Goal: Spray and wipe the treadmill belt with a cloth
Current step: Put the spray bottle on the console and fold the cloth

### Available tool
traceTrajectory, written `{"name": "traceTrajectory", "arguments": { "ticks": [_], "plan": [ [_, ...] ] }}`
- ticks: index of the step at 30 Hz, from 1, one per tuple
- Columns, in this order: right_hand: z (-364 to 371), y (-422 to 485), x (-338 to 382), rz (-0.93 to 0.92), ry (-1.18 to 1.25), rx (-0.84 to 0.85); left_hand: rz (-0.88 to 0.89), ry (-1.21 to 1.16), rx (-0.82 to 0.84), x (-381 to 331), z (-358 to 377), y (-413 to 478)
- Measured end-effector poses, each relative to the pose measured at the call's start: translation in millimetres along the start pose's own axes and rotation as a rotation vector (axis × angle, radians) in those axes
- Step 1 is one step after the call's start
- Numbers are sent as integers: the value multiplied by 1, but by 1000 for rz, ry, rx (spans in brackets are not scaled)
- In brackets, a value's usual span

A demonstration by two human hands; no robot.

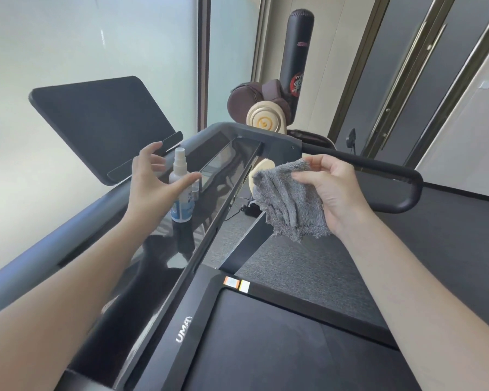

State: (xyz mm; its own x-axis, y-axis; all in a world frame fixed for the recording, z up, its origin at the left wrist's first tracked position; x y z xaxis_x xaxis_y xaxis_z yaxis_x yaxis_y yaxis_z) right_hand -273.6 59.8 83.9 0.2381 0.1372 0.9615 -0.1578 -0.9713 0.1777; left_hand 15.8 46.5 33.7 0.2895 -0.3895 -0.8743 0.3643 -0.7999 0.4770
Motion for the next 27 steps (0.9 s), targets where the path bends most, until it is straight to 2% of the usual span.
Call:
{"name": "traceTrajectory", "arguments": {
  "ticks": [4,7,10,14,16,18,20,23,27],
  "plan": [
    [-6,-2,5,-14,10,23,214,91,-153,-41,-11,-23],
    [-14,-2,10,-26,36,31,297,67,-68,-68,16,-34],
    [-19,-5,16,-27,96,60,113,-99,155,-76,62,-43],
    [-28,-12,21,4,257,91,-313,-284,369,-63,118,-59],
    [-33,-15,18,50,354,99,-548,-447,475,-57,139,-66],
    [-40,-16,12,94,396,88,-692,-649,548,-54,152,-72],
    [-49,-17,3,129,406,45,-664,-747,541,-56,155,-75],
    [-65,-19,-11,160,373,-32,-550,-723,487,-60,153,-76],
    [-75,-20,-27,147,338,-78,-512,-730,461,-70,153,-72]
  ]
}}
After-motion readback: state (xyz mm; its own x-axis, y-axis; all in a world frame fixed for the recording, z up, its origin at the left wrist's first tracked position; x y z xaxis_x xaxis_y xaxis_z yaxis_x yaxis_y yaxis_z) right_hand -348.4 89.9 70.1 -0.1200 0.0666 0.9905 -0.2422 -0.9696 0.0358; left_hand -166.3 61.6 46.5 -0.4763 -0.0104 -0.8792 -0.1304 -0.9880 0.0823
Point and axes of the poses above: each hand's wrist, its own y-axis towards the middle knuckle, its own z-axis out of the palm, x = y × z, the point moved 6 cm from there along y, towards the middle knuckle, and after that the axes turned 10 degrees about -y, right-handed, at the moved point
